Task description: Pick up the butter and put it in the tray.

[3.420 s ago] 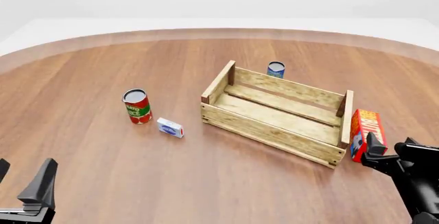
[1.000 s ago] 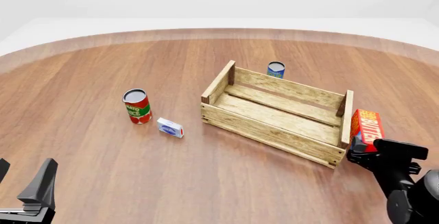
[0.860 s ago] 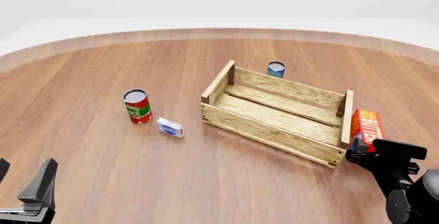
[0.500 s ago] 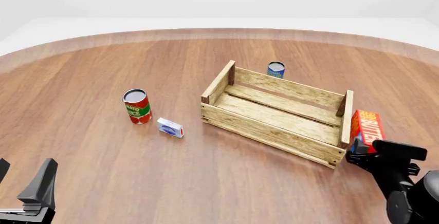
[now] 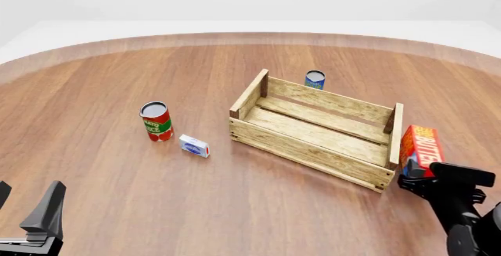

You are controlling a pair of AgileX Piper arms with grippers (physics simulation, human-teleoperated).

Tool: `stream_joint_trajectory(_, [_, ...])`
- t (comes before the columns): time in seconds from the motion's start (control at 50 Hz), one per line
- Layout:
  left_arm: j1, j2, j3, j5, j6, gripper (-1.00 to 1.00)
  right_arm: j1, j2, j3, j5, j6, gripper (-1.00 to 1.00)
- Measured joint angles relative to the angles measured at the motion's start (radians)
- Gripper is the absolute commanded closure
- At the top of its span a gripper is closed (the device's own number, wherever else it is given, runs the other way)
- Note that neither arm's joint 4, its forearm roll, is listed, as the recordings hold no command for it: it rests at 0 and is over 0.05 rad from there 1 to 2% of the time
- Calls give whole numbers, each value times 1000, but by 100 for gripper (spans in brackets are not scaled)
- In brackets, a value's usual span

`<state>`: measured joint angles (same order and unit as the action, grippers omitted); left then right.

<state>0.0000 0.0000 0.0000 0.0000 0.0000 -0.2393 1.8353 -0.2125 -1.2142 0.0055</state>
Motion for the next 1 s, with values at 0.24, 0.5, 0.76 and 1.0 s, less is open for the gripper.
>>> stream_joint_trajectory(0.24, [0,0,0,0,0,-100,0,-44,29,1,-3,100])
stream_joint_trajectory(0.5, [0,0,0,0,0,-100,-4,-98,66,2,-7,100])
stream_joint_trajectory(0.76, [0,0,0,0,0,-100,-7,-172,112,14,-11,100])
stream_joint_trajectory(1.0, [0,0,0,0,0,-100,-7,-284,151,70,-13,100])
